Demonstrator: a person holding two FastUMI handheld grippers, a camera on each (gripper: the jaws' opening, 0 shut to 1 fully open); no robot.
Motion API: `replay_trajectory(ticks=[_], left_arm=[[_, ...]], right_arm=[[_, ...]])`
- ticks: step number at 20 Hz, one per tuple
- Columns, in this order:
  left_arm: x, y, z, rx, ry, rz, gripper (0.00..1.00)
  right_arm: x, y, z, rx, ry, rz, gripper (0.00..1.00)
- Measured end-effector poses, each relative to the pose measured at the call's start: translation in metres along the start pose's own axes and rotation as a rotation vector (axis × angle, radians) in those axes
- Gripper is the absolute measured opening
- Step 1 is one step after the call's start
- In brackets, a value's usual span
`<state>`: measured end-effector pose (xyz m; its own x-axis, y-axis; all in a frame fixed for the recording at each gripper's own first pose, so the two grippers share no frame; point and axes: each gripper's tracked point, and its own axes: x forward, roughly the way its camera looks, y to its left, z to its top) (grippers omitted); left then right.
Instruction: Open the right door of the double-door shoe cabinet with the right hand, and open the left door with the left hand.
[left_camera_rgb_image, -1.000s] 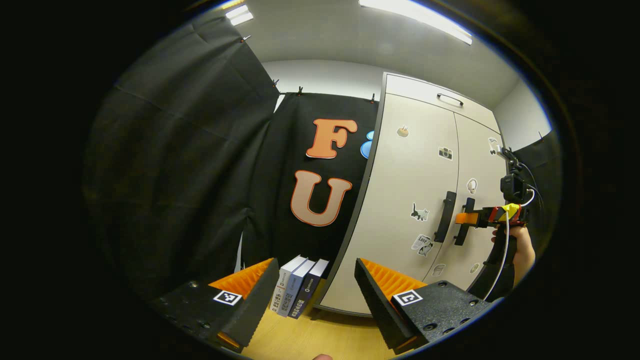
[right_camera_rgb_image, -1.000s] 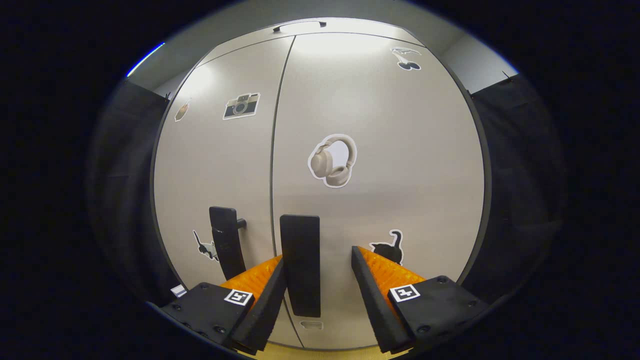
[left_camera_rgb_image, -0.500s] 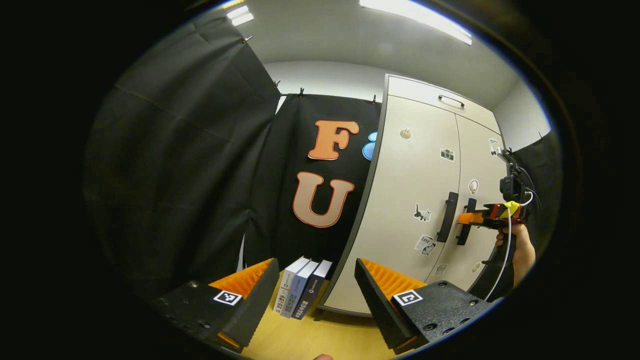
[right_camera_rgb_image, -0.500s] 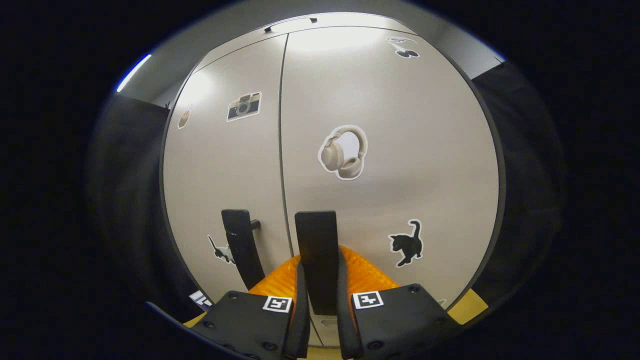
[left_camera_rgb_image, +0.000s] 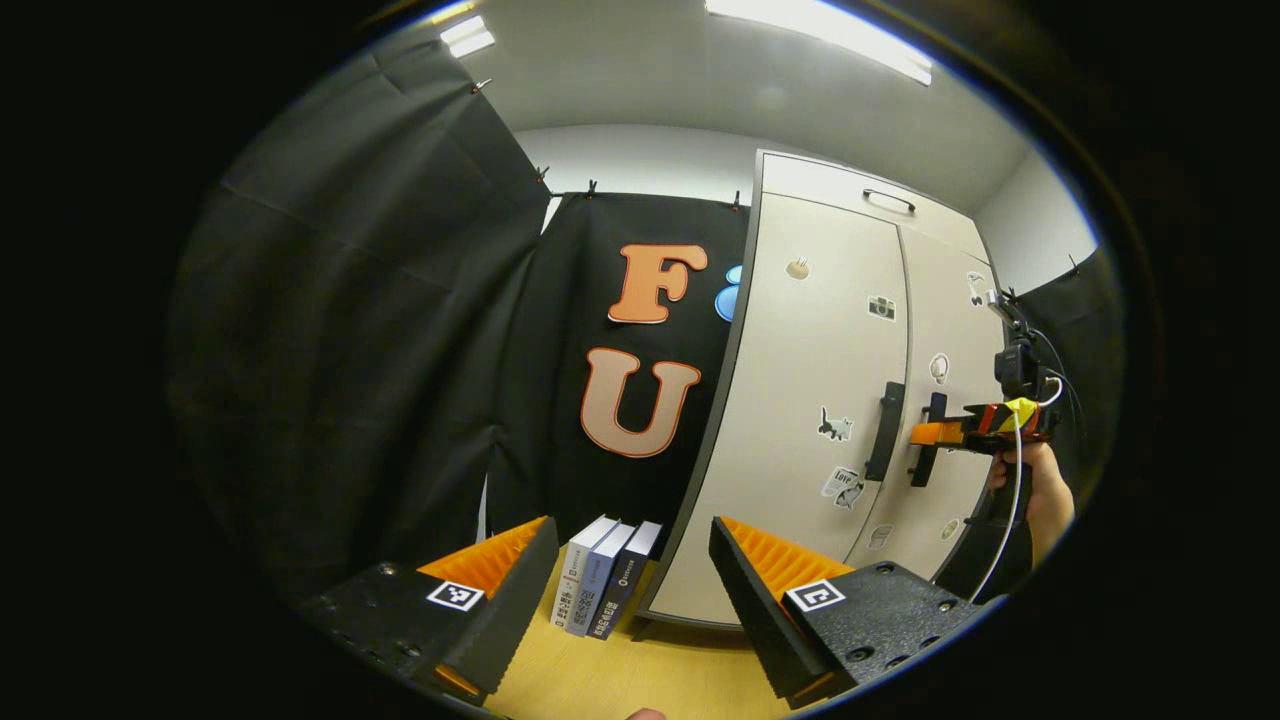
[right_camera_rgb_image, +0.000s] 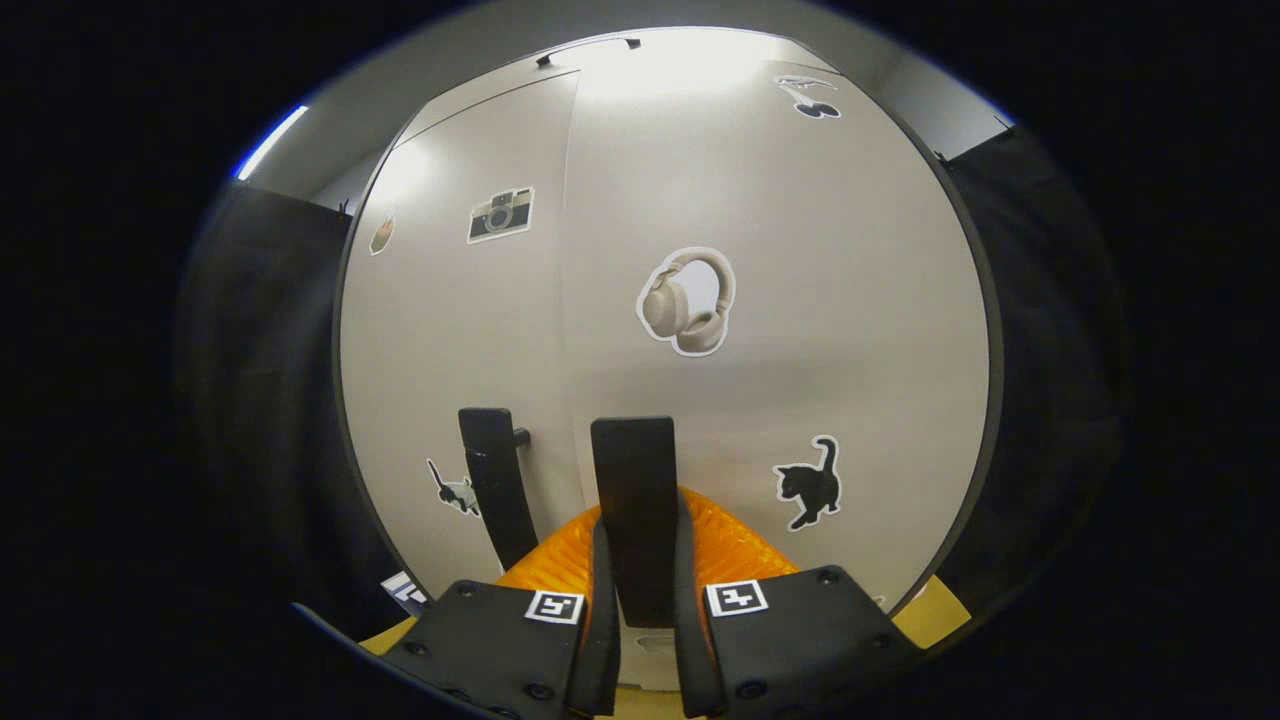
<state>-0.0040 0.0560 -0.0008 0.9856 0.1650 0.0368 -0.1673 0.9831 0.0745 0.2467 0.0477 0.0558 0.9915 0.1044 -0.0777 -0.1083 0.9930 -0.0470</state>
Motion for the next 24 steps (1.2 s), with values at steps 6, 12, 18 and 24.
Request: replay_trajectory(ticks=[6, 12, 18, 24], left_arm=[[0.001, -0.028, 0.001, 0.008, -0.002, -0.063, 0.94], [0.006, -0.045, -0.004, -0.001, 0.008, -0.099, 0.94], [0.011, -0.066, -0.010, -0.010, 0.014, -0.135, 0.94], [0.016, -0.097, -0.021, -0.044, 0.033, -0.201, 0.94]], right_arm=[[-0.048, -0.006, -0.003, -0.030, 0.011, 0.064, 0.32], [-0.087, -0.019, -0.003, -0.057, 0.022, 0.101, 0.32], [-0.150, -0.059, -0.003, -0.007, 0.051, 0.159, 0.28], [-0.191, -0.116, 0.003, -0.007, 0.043, 0.092, 0.30]])
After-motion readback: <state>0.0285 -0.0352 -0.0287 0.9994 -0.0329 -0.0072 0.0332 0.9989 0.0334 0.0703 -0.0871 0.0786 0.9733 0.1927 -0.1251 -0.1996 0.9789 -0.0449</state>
